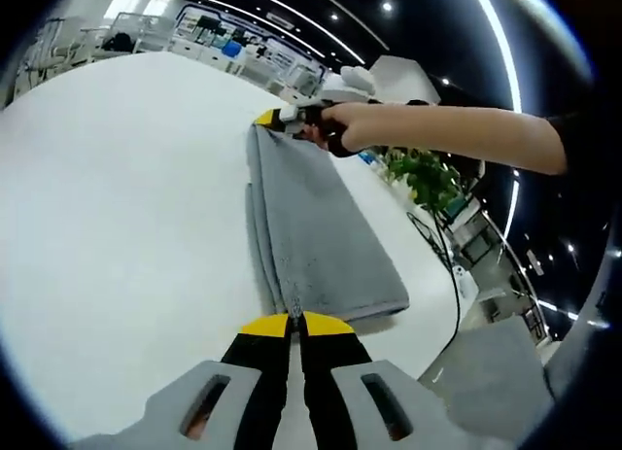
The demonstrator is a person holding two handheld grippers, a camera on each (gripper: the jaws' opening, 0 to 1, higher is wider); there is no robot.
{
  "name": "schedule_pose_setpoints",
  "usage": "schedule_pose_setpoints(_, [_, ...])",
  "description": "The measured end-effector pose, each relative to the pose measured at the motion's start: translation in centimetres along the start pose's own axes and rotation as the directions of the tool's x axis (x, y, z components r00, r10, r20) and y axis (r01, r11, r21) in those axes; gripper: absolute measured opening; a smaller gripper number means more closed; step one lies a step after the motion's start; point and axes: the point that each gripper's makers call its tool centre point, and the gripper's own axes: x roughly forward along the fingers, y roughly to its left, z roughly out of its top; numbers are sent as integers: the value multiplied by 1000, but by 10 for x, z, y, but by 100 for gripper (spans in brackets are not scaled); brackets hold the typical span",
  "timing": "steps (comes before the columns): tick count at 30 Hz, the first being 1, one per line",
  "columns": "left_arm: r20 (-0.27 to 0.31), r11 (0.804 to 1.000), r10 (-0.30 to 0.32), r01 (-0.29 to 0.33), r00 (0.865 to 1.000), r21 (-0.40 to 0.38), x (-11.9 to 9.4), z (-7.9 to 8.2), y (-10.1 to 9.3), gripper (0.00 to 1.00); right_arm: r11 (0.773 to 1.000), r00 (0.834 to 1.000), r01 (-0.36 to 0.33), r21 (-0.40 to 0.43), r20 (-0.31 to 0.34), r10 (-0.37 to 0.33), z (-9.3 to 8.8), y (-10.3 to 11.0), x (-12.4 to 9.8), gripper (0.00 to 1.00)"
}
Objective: Fold the towel on the table until its edges align and the towel forms a compact rectangular stack.
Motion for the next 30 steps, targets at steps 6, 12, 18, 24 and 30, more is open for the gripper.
schedule_pose_setpoints(6, [-11,1000,8,-8,1000,-27,3,-4,3,3,1000,1000,-8,3,7,8,-3,2,-1,0])
schedule_pose_setpoints(12, [-29,1000,9,-8,1000,23,3,-4,0,4,998,1000,-27,-52,-4,27,-2,2,-1,1])
schedule_pose_setpoints(18, [-60,995,20,-14,998,102,-1,-5,-4,17,997,998,-70,-36,-2,70,5,7,-11,8])
schedule_pose_setpoints(24, [-41,991,13,-7,999,134,-3,4,-13,23,978,998,-47,-205,-39,40,-2,1,-24,17])
schedule_pose_setpoints(30, [-25,991,57,-53,998,124,1,10,-2,27,981,999,-33,-192,-47,25,-9,-18,-36,24])
